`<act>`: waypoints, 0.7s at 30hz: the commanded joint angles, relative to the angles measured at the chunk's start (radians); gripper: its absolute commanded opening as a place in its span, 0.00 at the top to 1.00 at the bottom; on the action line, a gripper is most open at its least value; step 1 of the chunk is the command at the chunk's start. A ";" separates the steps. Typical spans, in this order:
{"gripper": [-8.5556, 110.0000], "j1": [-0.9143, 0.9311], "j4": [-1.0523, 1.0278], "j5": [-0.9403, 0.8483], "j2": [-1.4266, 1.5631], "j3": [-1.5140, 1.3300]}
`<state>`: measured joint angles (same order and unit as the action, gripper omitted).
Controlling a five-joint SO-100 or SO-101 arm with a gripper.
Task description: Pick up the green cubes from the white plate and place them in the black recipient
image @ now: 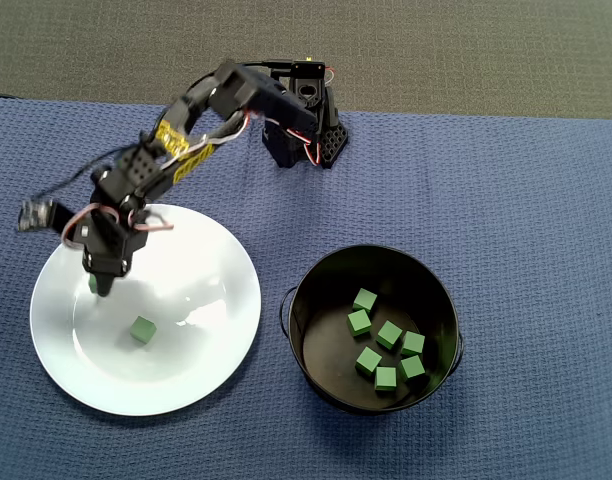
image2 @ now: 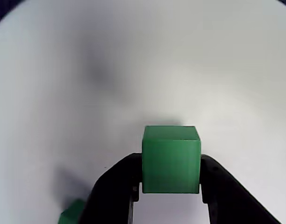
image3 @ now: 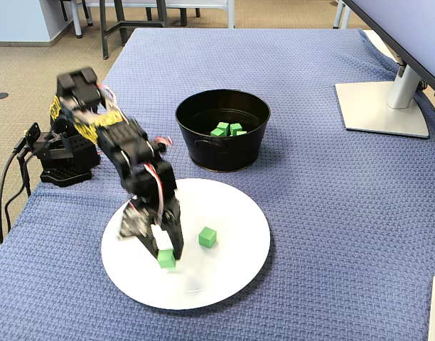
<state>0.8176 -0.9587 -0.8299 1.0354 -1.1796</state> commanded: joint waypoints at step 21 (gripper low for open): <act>0.93 -0.891 -0.048 0.520 0.588 -0.328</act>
<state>0.0721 -1.0508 -0.3605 1.6153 -1.5064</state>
